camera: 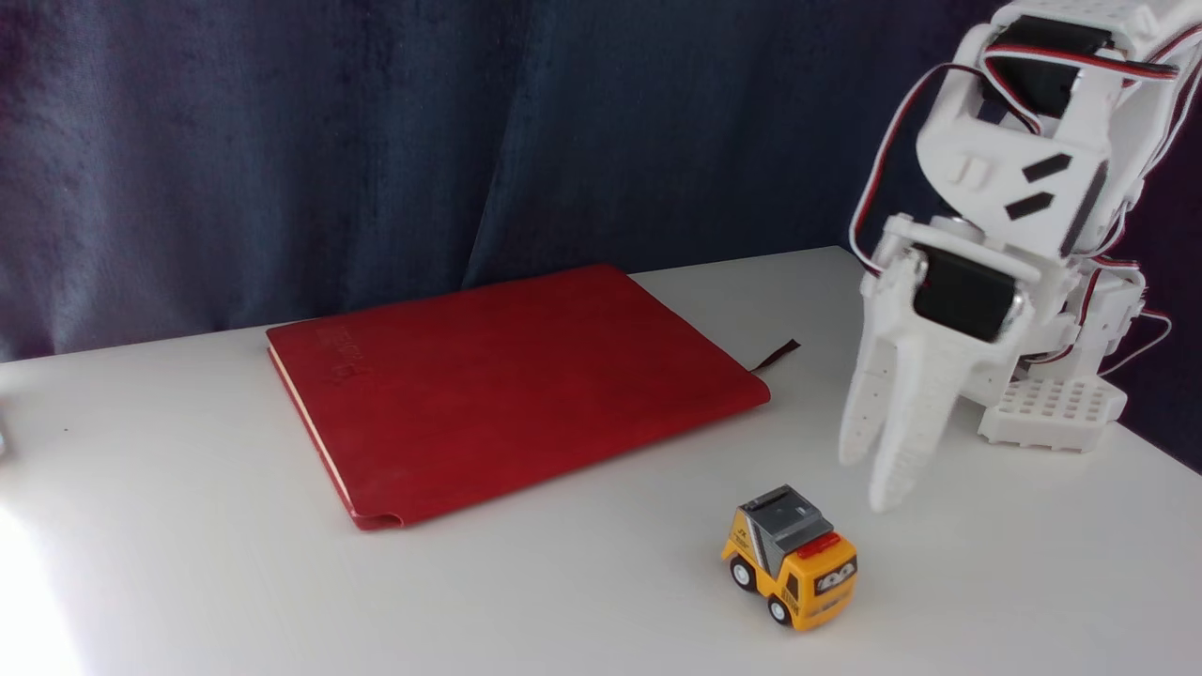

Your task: Grasp a toy truck onto the red notebook.

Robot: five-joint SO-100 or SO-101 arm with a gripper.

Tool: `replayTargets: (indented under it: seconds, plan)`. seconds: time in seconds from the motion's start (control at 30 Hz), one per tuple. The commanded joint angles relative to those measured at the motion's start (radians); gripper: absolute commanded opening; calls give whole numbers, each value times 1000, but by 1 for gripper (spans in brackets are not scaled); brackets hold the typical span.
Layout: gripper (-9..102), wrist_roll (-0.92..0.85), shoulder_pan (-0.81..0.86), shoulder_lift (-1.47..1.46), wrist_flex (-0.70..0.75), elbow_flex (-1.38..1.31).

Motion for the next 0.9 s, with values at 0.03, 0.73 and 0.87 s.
replayTargets:
  seconds: [0.03, 0.73, 0.87]
  plan:
    - [26, 0, 0, -71, -29, -28]
    - [28, -25, -5, -798, 252, -719]
    - [28, -55, -8, -827, 261, -726]
